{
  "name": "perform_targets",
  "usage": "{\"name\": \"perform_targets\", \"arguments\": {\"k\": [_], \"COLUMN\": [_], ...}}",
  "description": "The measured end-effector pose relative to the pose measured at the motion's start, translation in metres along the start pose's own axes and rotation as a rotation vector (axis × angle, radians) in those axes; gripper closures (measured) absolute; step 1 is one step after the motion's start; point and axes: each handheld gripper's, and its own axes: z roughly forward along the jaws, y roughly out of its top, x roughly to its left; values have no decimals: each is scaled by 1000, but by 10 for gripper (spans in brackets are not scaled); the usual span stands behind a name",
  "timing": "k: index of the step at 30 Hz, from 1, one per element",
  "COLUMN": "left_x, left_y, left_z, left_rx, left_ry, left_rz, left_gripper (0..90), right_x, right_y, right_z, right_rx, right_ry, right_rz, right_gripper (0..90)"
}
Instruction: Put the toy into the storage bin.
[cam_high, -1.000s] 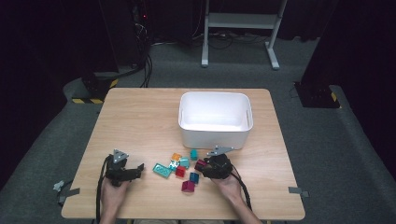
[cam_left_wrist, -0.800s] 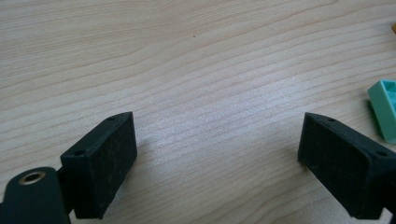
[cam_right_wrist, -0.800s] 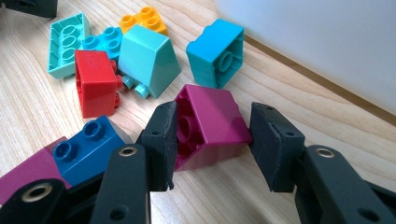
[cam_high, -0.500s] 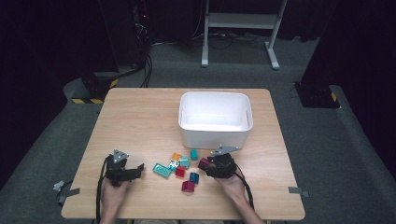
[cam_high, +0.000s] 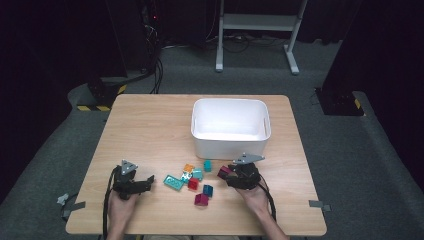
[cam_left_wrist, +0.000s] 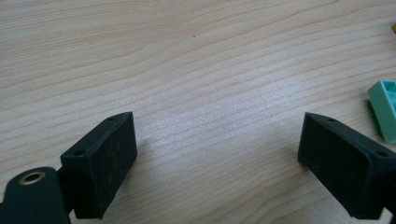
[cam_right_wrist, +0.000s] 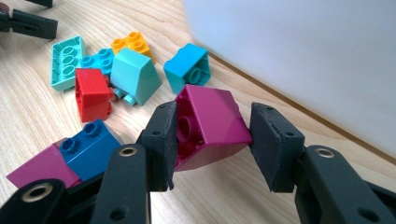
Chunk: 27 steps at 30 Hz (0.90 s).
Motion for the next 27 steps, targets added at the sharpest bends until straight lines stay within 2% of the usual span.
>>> {"name": "perform_targets", "arguments": {"k": [17,27], "left_x": [0,0], "left_y": [0,0], "left_z": [0,0], "left_rx": [-1,-1], "left_ry": [1,1], "left_rz": [-1,-1], "left_gripper": [115,115], "right_x": [-11,-12], "right_y": [9,12], "right_z": [-28,-35], "right_rx": [-32,-43], "right_ry": [-38,-42], "right_rz": [-10,-19], "right_gripper": [533,533]}}
